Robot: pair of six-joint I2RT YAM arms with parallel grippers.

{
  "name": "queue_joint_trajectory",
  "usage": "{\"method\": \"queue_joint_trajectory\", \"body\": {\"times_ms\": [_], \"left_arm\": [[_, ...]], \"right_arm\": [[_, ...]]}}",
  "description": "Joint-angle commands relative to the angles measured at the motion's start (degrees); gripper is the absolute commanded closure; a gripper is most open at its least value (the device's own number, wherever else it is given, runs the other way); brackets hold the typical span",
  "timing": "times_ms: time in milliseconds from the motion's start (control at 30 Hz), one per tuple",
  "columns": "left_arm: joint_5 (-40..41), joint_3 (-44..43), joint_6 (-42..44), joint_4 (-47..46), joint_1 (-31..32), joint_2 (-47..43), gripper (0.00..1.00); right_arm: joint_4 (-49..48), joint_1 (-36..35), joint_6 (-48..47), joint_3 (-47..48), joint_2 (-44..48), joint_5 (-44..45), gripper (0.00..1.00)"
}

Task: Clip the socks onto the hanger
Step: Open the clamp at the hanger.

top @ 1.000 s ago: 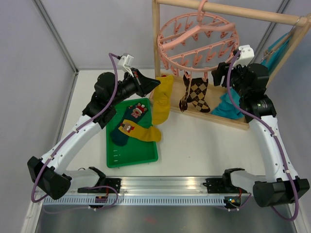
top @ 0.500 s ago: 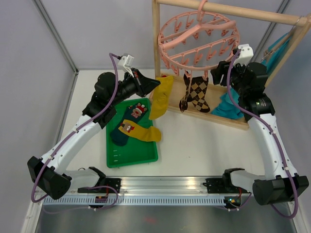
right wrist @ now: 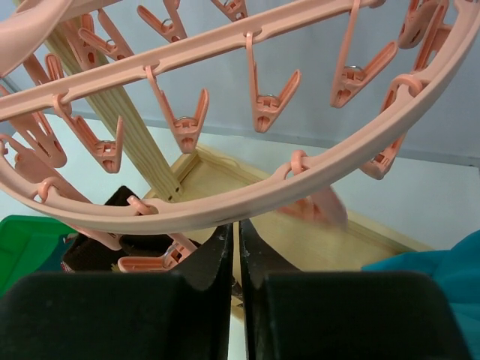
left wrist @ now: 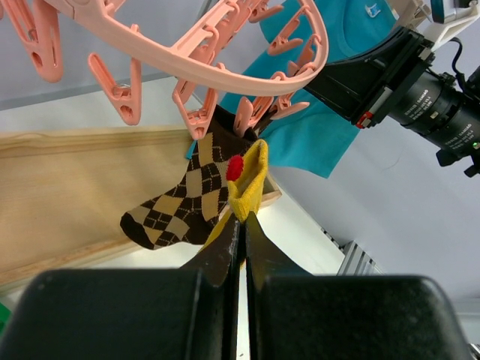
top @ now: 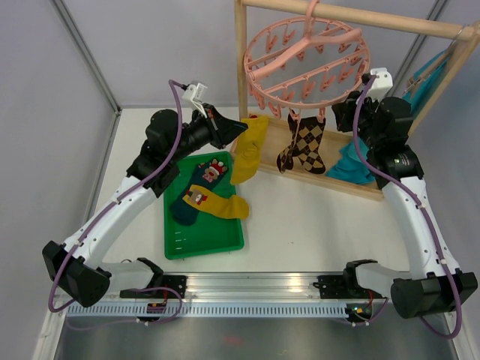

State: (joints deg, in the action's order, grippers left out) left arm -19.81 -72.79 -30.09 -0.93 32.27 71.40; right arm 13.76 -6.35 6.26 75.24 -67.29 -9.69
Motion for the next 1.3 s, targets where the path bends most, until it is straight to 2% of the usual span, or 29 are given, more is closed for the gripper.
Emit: {"method": "queue_joint_trajectory", "body": {"times_ms": [0,67,167,267,533,767,1033,1167,1267], "left_arm": [[-1.89,-1.21,1.87,0.14,0.25,-1.61,0.98],[-1.90,-1.12,2.22,0.31,0.25,-1.96,0.98],[-1.81,-1.56,2.75,0.49,0.25,-1.79,0.98],[-0.58,-3.66,4.59,0.58,0.25,-0.21,0.98],[0.12,-12.97,5.83,4.44,0.07,6.30,0.98],[3.38,-24.05,6.53,9.62,-0.89,14.38,0.98],[6.10,-34.50,5.83,12.97,-1.60,22.89,0.98],[6.45,-38.91,5.48,13.94,-2.12,25.98,0.98],[7.07,-40.32,5.48,14.02,-2.30,27.12,0.98]], "right_arm": [[-3.04,-2.95,1.83,0.52,2.86,2.13,0.91],[-2.34,-4.02,1.74,0.87,3.30,4.41,0.92],[0.12,-4.99,2.00,1.75,3.65,6.09,0.82],[1.71,-5.34,2.17,2.45,4.18,5.92,0.77],[2.94,-9.02,2.53,6.75,0.58,5.21,0.78],[3.64,-17.72,1.56,10.27,-2.23,8.20,0.79],[5.05,-22.56,1.03,13.17,-4.25,9.34,0.78],[7.41,-26.25,0.07,14.23,-3.39,13.72,0.73],[9.35,-26.43,-0.37,13.53,0.03,19.42,0.67]]}}
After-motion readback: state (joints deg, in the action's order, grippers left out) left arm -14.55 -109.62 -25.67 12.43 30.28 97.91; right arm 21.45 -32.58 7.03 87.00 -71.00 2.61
